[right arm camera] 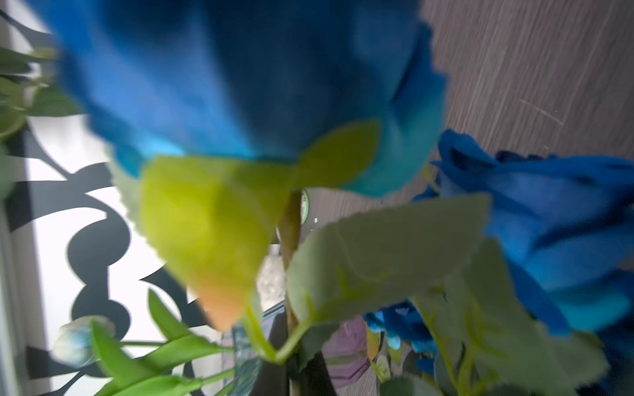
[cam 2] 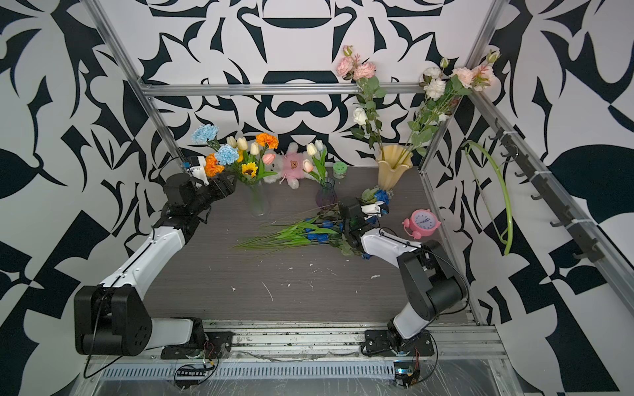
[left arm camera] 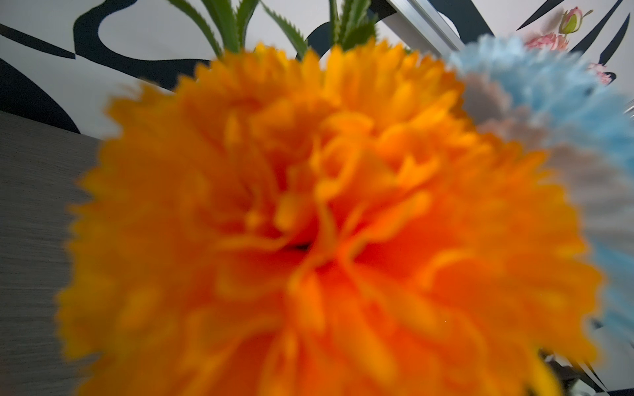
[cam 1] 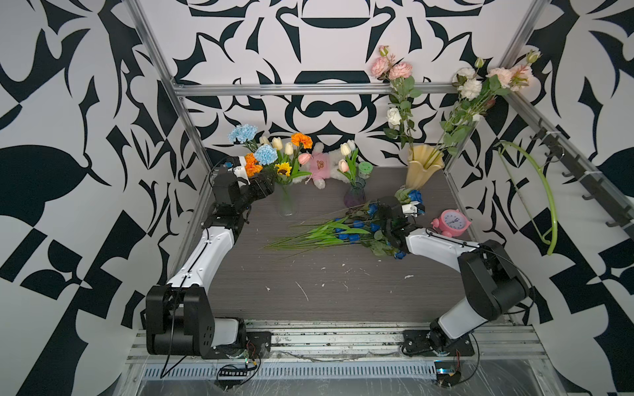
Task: Pick out blue flowers from the vase
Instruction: Place the flower at the center of the board.
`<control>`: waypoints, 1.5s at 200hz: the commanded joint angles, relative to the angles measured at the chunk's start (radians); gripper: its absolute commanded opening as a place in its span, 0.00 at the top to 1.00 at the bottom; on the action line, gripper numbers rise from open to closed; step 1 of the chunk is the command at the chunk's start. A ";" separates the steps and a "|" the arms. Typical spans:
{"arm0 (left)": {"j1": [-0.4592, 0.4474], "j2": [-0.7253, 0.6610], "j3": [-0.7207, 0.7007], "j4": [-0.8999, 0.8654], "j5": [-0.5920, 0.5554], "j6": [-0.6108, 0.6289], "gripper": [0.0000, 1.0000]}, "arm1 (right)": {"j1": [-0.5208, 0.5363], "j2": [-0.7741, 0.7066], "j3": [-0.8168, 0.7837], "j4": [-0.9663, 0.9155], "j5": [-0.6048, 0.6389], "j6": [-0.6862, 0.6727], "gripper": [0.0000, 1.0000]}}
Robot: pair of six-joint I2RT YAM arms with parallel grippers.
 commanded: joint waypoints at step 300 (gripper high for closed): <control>0.022 -0.062 -0.038 -0.109 -0.049 0.079 0.21 | 0.363 0.423 1.328 -0.653 -0.409 -1.676 0.30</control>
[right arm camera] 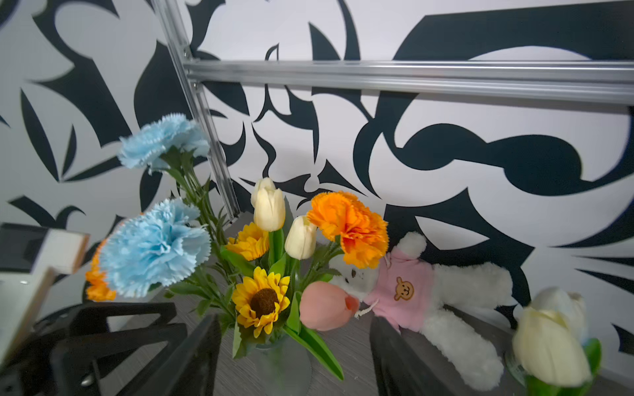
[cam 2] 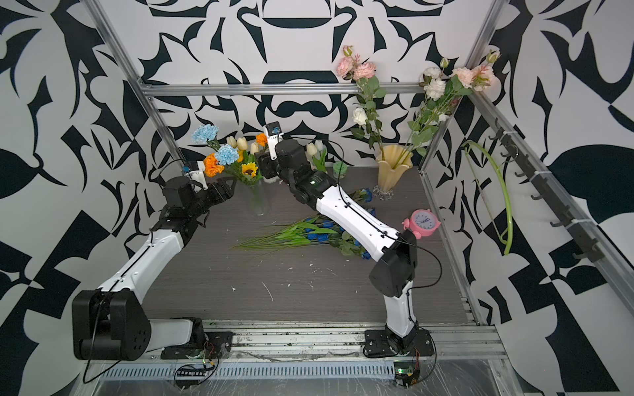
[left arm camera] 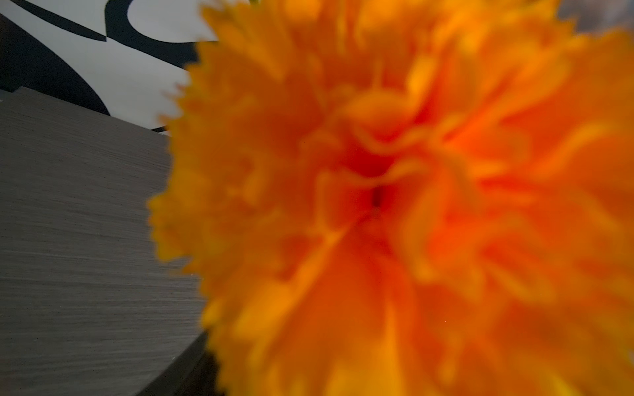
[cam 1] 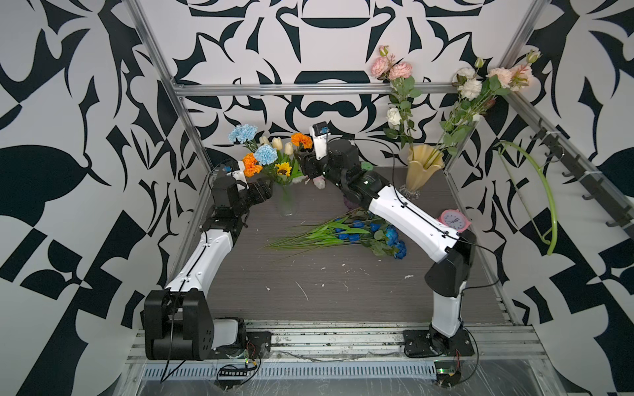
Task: Pick out blue flowers from the vase
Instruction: Place the flower at the center of the board, then pick up the flower from the vase.
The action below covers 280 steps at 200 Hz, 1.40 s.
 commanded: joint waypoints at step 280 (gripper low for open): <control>0.031 0.020 0.003 -0.018 0.001 0.050 0.18 | 0.124 0.269 0.401 -0.014 0.041 -0.348 0.25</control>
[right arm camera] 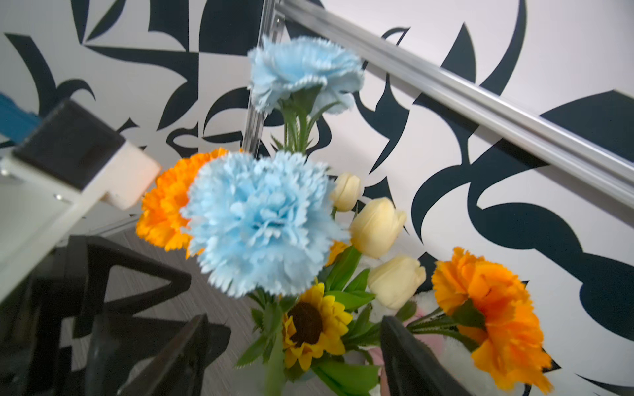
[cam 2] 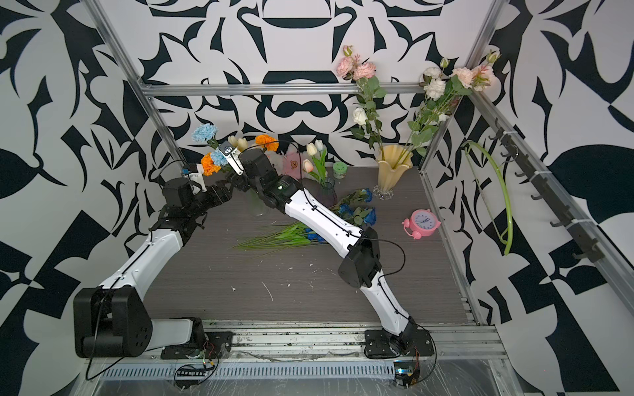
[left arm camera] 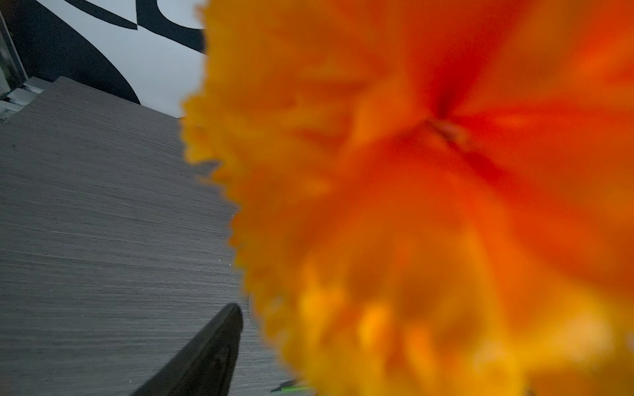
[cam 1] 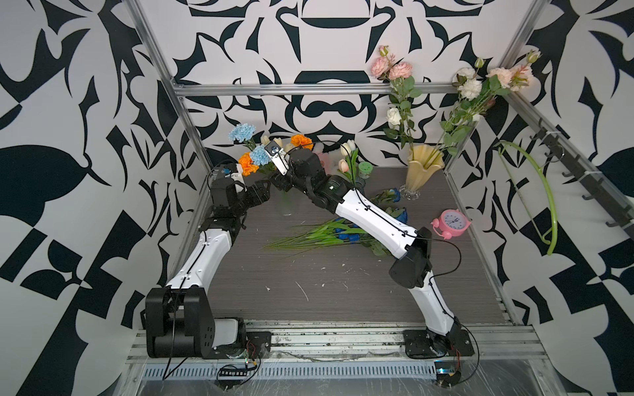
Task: Pick out blue flowers from the vase
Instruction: Pick up the flower from the vase.
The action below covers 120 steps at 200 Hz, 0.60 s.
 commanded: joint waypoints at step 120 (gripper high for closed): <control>0.005 0.015 0.014 0.017 0.011 0.016 0.18 | -0.003 0.114 0.167 0.106 -0.004 -0.015 0.31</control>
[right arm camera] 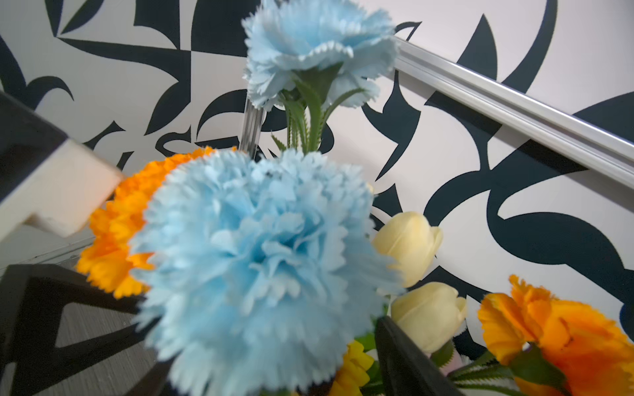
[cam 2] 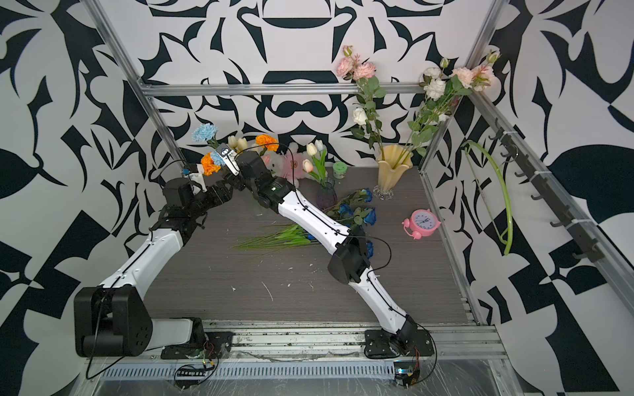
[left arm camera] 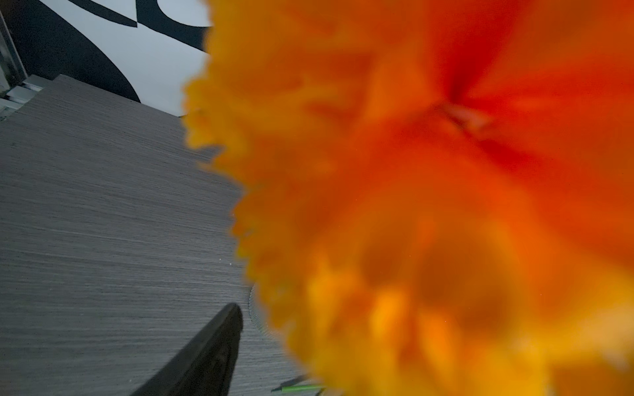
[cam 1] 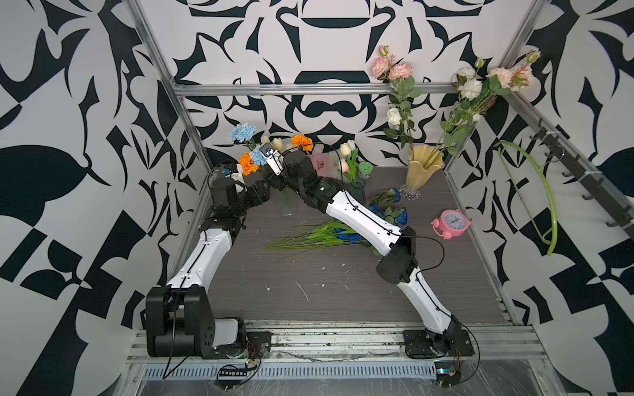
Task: Pick out blue flowers from the vase
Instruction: Pick up the flower from the vase.
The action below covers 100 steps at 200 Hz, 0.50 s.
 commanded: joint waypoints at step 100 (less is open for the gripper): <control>0.005 0.020 0.011 0.019 0.010 0.017 0.20 | -0.010 0.018 0.033 0.163 -0.036 -0.013 0.42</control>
